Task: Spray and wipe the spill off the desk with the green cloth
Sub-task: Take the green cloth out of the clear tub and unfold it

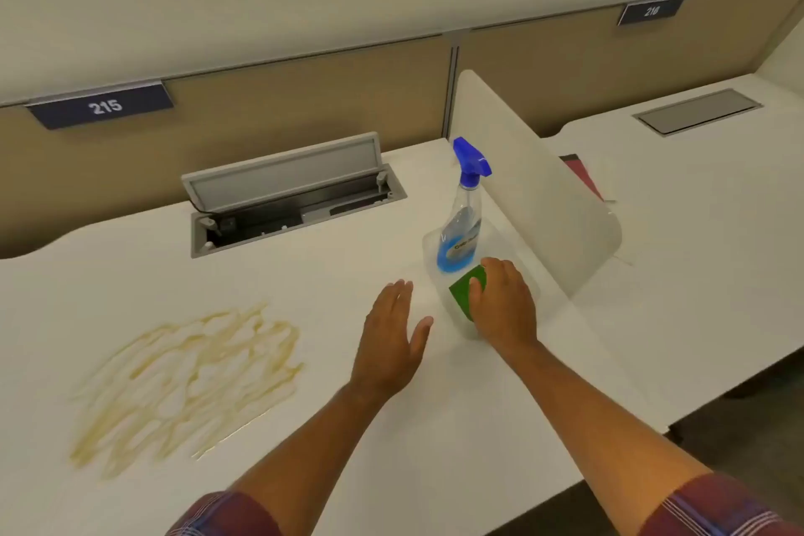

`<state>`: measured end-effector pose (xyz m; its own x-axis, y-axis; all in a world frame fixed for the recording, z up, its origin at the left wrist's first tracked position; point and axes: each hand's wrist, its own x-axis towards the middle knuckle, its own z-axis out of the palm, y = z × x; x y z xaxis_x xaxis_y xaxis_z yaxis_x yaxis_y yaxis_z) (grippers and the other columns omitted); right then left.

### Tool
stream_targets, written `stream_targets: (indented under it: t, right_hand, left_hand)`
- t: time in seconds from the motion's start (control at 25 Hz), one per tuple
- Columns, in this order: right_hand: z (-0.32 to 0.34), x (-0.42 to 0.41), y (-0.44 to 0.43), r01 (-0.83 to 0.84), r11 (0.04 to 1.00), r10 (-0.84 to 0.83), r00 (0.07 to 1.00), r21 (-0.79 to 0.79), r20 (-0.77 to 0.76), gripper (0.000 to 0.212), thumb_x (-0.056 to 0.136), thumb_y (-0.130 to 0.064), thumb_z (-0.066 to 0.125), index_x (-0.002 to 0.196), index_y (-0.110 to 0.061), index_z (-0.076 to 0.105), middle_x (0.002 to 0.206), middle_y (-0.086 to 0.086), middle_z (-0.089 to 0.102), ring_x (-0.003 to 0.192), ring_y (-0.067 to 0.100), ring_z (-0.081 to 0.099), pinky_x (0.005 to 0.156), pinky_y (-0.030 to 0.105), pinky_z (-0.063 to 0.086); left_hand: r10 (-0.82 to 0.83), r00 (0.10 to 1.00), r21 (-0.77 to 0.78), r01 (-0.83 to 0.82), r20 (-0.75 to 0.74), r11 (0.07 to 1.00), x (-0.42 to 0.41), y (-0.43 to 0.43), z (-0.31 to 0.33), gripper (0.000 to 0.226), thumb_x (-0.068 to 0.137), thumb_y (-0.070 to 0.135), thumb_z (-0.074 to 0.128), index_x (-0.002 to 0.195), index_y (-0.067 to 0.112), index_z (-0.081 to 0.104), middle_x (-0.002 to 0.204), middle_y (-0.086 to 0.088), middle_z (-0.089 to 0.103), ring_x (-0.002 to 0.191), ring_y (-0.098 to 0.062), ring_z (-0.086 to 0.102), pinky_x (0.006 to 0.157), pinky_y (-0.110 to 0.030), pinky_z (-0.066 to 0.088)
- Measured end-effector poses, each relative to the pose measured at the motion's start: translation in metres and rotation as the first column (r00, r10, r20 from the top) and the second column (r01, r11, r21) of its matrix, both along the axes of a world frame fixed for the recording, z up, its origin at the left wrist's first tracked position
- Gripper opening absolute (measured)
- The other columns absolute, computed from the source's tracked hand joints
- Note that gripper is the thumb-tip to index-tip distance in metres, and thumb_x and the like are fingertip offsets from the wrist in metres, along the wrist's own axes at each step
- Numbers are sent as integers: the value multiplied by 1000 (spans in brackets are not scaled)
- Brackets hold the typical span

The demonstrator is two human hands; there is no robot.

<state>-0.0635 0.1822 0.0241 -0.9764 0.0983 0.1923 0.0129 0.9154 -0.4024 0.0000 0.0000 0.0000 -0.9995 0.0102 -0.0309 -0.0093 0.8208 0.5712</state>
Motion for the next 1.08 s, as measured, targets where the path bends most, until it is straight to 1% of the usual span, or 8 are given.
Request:
stream_targets:
  t: [0.08, 0.16, 0.36, 0.64, 0.72, 0.8, 0.92, 1.08]
  right_hand:
    - [-1, -28, 18, 32, 999, -37, 972, 25, 230, 36, 107, -28, 60, 138, -12, 57, 131, 11, 65, 117, 29, 66, 95, 38, 56]
    - [-4, -52, 32, -16, 997, -16, 919, 80, 395, 36, 107, -32, 60, 136, -12, 55, 133, 11, 64, 119, 29, 66, 96, 37, 55]
    - [-28, -76, 39, -163, 973, 42, 822, 163, 569, 45, 104, -42, 64, 136, -11, 57, 133, 12, 69, 119, 29, 69, 100, 38, 55]
    - [-31, -78, 43, -94, 974, -1, 907, 205, 422, 33, 103, -35, 68, 129, -14, 63, 126, 10, 71, 111, 27, 71, 93, 35, 58]
    - [-22, -73, 43, -55, 991, -1, 912, 124, 410, 25, 105, -31, 65, 125, -16, 64, 121, 9, 72, 107, 27, 72, 91, 36, 58]
    - [-5, -67, 45, -19, 1000, 13, 916, 12, 401, 14, 105, -30, 64, 112, -18, 64, 106, 5, 72, 95, 25, 71, 83, 35, 60]
    - [31, -52, 46, 6, 984, 54, 942, -177, 331, 14, 100, -26, 72, 91, -23, 61, 84, -6, 65, 76, 13, 65, 64, 21, 49]
    - [94, -21, 34, -8, 939, 69, 984, -343, 167, 16, 95, -23, 78, 89, -25, 63, 82, -14, 64, 75, 5, 63, 61, 13, 44]
  left_hand:
    - [-92, 996, -27, 92, 1, 995, -15, 25, 4, 75, 106, 60, 33, 167, 26, 7, 178, 4, 3, 164, -15, 3, 126, -29, 2]
    - [-211, 977, -92, 213, 26, 973, -26, 43, 7, 78, 106, 62, 30, 168, 26, -1, 177, 4, -8, 163, -14, -7, 131, -33, 0]
    - [-266, 947, -208, 302, 182, 930, -43, 53, 0, 80, 105, 68, 21, 167, 24, -4, 176, 4, -16, 163, -16, -14, 134, -41, 0]
    - [-235, 952, -198, 273, 195, 942, -46, 60, -2, 80, 105, 67, 23, 168, 24, -1, 176, 5, -15, 163, -17, -12, 134, -40, 0]
    - [-240, 950, -155, 272, 201, 950, -46, 58, 0, 80, 105, 66, 26, 168, 25, -1, 176, 5, -15, 163, -17, -12, 133, -39, 1]
    - [-247, 951, -85, 266, 186, 960, -44, 58, 3, 80, 105, 66, 30, 168, 26, 0, 176, 5, -12, 163, -16, -10, 134, -39, 3]
    - [-231, 970, 70, 226, 75, 972, -41, 54, 13, 86, 102, 68, 40, 167, 29, -2, 176, 9, -8, 162, -9, -7, 134, -38, 9]
    - [-231, 971, 328, 236, -54, 915, -38, 53, 42, 110, 90, 72, 63, 162, 46, -16, 174, 21, -13, 161, -1, -4, 131, -31, 17]
